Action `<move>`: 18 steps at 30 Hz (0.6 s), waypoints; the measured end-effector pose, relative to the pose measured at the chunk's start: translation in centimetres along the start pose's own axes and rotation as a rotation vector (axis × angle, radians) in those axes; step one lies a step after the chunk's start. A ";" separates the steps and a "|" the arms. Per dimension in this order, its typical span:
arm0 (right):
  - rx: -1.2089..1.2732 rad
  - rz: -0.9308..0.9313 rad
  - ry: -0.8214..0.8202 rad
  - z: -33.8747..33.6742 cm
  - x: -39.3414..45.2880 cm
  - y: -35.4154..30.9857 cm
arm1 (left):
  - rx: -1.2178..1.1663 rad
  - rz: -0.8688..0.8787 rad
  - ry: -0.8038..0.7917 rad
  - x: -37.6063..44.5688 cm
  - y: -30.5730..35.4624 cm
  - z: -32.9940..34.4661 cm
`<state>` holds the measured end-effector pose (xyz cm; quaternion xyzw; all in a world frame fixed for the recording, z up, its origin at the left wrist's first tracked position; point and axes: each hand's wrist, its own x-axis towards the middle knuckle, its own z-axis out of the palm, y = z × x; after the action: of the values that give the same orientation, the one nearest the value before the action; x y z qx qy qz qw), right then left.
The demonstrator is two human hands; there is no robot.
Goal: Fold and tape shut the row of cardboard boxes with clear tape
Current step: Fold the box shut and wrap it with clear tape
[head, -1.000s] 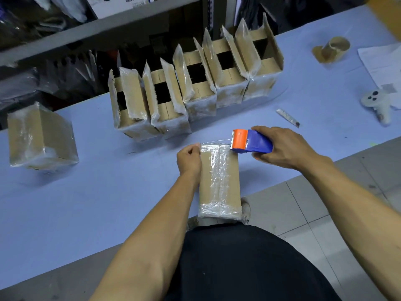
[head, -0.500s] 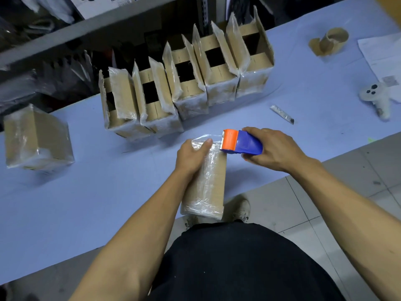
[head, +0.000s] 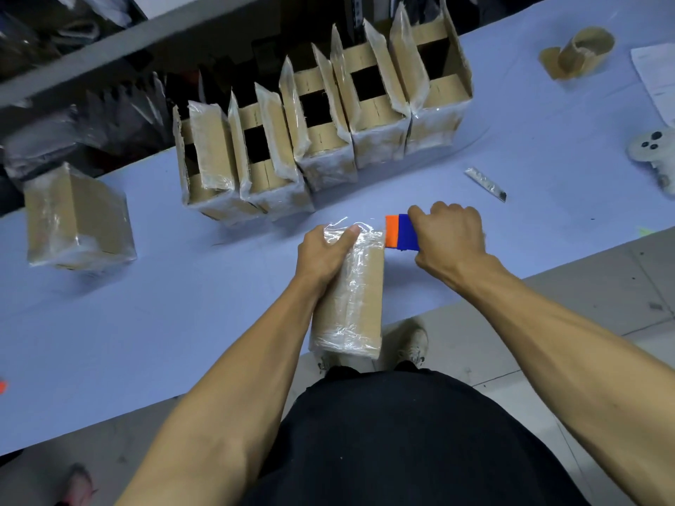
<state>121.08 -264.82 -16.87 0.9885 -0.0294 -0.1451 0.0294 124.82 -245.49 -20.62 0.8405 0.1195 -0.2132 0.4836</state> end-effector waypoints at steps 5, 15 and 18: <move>-0.008 0.072 -0.041 1.4 0.4 -1.0 | -0.053 -0.058 0.007 -0.4 -0.5 -0.5; 0.320 0.052 -0.172 5.6 1.4 -3.0 | -0.253 -0.190 -0.035 -1.4 -2.8 -1.3; 0.623 0.134 0.092 5.8 0.9 -3.5 | -0.406 -0.211 0.089 -1.7 -3.2 -1.7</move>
<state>120.48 -261.65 -22.88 0.9513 -0.1361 -0.0820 -0.2641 122.47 -242.39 -21.46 0.7175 0.2683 -0.1971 0.6118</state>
